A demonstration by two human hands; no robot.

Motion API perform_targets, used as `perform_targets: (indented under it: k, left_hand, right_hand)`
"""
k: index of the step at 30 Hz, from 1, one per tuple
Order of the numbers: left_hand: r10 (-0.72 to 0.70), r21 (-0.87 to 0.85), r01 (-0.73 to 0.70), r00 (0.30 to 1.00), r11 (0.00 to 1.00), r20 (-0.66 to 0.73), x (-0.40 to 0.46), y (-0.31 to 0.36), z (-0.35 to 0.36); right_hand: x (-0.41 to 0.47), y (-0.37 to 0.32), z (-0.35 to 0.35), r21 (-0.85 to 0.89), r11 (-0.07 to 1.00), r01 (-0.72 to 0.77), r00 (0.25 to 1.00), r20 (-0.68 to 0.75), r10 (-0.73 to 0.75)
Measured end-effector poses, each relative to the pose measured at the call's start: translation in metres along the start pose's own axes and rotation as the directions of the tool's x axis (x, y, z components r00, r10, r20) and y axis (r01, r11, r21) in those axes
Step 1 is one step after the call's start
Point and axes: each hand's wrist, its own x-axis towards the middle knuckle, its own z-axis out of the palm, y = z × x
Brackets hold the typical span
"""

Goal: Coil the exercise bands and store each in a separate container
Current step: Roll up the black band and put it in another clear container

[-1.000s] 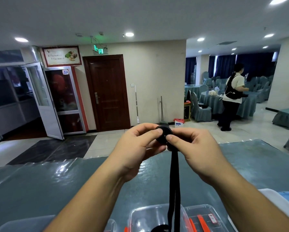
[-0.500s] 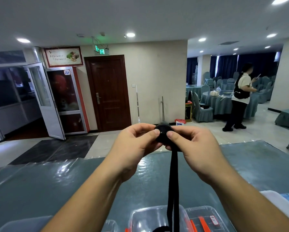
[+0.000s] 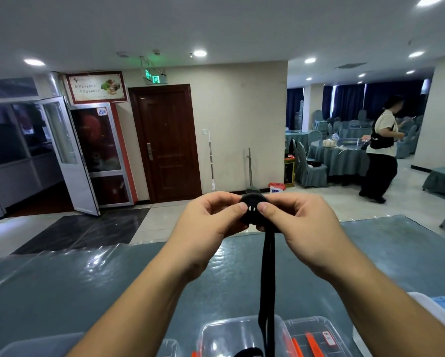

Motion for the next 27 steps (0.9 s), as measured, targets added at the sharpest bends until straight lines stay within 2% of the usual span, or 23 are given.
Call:
perform_targets:
  k: [2,3,5,8,10,11,13,15,17,20,22,24,27]
  left_hand:
    - [0.029,0.184,-0.045,0.996,0.982,0.089,0.002,0.006,-0.005]
    - [0.048,0.225,-0.071,0.993,0.972,0.103,0.003,0.008,-0.007]
    - [0.078,0.185,-0.088,0.995,0.979,0.063,0.004,0.009,-0.006]
    - [0.055,0.021,-0.055,0.998,0.998,-0.007,0.001,0.004,0.003]
    - [0.016,-0.055,-0.016,1.0,0.998,-0.007,-0.001,0.001,0.005]
    - [0.0,-0.047,0.001,1.0,0.999,0.01,-0.001,0.002,0.004]
    - [-0.011,0.072,0.007,0.998,0.997,0.056,0.0,0.006,0.0]
    - [-0.017,0.161,0.002,0.996,0.987,0.091,0.001,0.012,-0.005]
    - [-0.027,0.092,0.02,0.997,0.996,0.077,0.001,0.015,-0.005]
    - [-0.066,-0.091,0.07,0.996,0.993,0.052,-0.002,0.013,-0.001]
    - [-0.083,-0.135,0.089,0.995,0.987,0.05,-0.003,0.009,0.0]
    - [-0.071,-0.056,0.074,0.996,0.996,0.061,-0.003,0.009,-0.001]
    - [0.019,0.194,-0.035,0.996,0.98,0.086,0.0,0.016,-0.006]
  right_hand:
    - [-0.001,-0.002,-0.005,-0.065,0.998,0.015,0.992,0.124,-0.007]
    - [-0.001,-0.003,-0.005,-0.062,0.998,0.023,0.989,0.147,-0.013]
    - [0.0,-0.003,-0.003,0.023,1.0,0.018,0.996,0.092,-0.02]
    - [0.0,-0.002,0.002,0.162,0.987,0.016,1.0,-0.022,-0.012]
    - [-0.001,-0.001,0.001,0.146,0.989,0.021,0.999,-0.042,-0.016]
    - [-0.001,-0.001,-0.001,0.11,0.994,0.016,1.0,-0.023,-0.013]
    - [-0.001,-0.003,-0.006,0.057,0.998,-0.009,0.998,0.068,0.005]
    - [-0.001,-0.008,-0.008,0.066,0.997,-0.031,0.988,0.151,0.021]
    - [0.001,-0.009,-0.007,0.092,0.995,-0.026,0.992,0.127,0.014]
    - [0.002,-0.008,-0.006,0.118,0.993,-0.004,1.0,0.011,0.003]
    - [0.003,-0.006,-0.007,0.082,0.997,-0.001,1.0,0.001,0.001]
    - [0.004,-0.007,-0.011,0.012,1.0,0.001,0.998,0.057,-0.001]
    - [0.006,-0.011,-0.013,-0.021,1.0,0.005,0.989,0.148,-0.002]
